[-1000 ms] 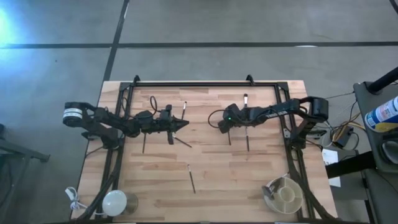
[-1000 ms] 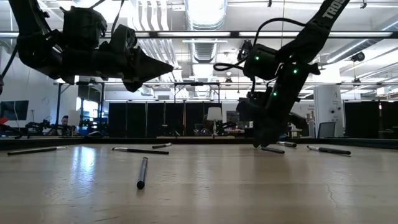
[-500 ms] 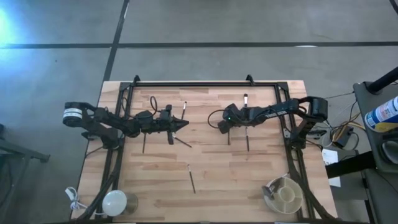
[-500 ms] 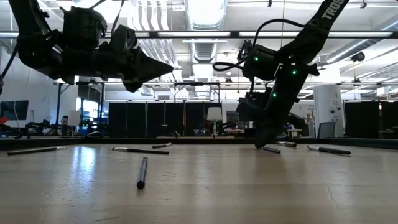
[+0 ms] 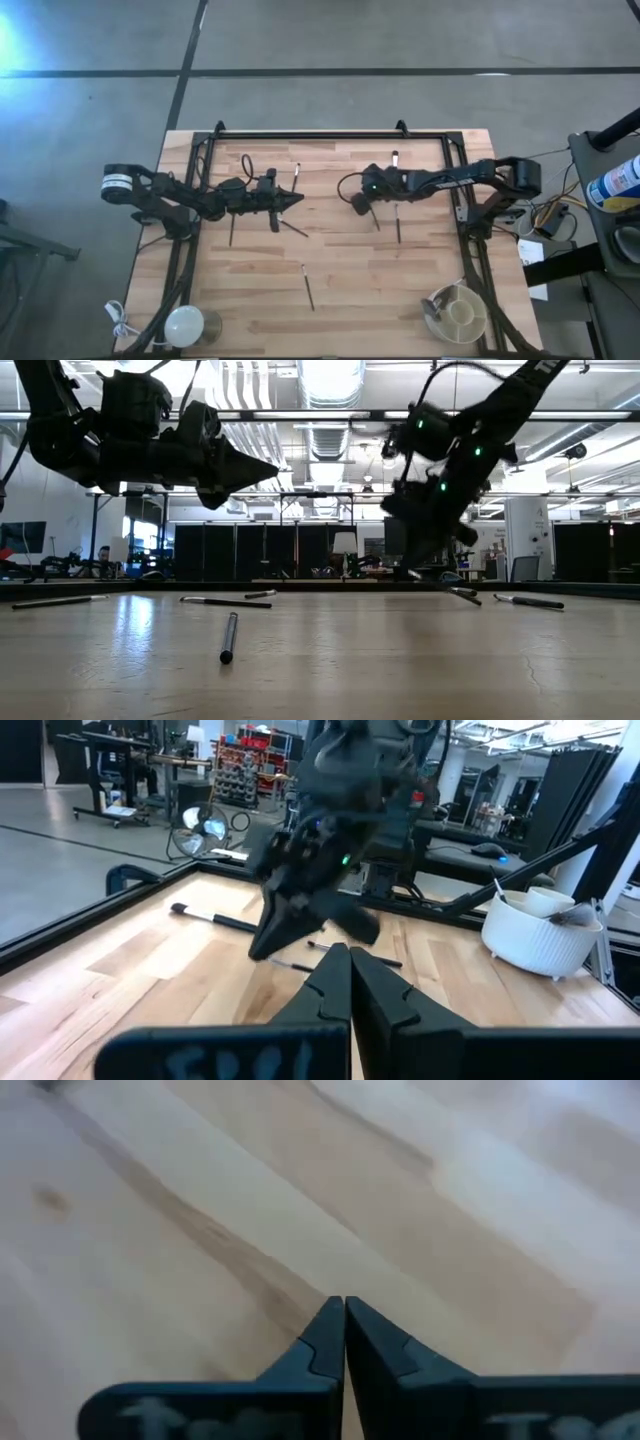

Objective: Put items in baskets/containers
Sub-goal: Put the black eyeshadow brush into the white organizer

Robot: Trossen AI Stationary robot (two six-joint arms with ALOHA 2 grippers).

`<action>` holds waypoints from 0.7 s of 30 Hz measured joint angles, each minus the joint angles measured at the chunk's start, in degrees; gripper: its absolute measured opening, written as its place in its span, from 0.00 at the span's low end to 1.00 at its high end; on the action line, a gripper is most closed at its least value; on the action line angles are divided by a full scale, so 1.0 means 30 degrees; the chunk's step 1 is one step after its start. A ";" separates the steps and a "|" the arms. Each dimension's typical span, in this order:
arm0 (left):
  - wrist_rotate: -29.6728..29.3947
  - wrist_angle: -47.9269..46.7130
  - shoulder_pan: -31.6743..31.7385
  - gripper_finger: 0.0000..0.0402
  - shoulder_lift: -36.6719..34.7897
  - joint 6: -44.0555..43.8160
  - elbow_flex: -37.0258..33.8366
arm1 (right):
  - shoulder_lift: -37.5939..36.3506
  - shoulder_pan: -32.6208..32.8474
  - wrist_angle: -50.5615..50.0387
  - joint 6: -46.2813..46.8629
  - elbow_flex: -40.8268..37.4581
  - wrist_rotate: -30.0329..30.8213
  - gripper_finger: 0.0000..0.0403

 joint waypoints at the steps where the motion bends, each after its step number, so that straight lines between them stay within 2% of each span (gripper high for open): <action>1: -0.0013 0.0000 0.0007 0.00 0.0000 -0.0018 0.0000 | -0.0351 0.0133 0.0196 -0.0265 -0.0016 0.0024 0.02; 13: -0.0122 -0.0318 0.0007 0.00 0.0000 -0.0011 0.0000 | -0.4943 0.1648 0.3750 -0.2477 -0.2114 0.0313 0.02; 21: -0.0122 -0.0337 0.0007 0.00 0.0000 -0.0004 0.0055 | -0.7529 0.2065 0.3623 -0.2945 -0.3414 0.0462 0.02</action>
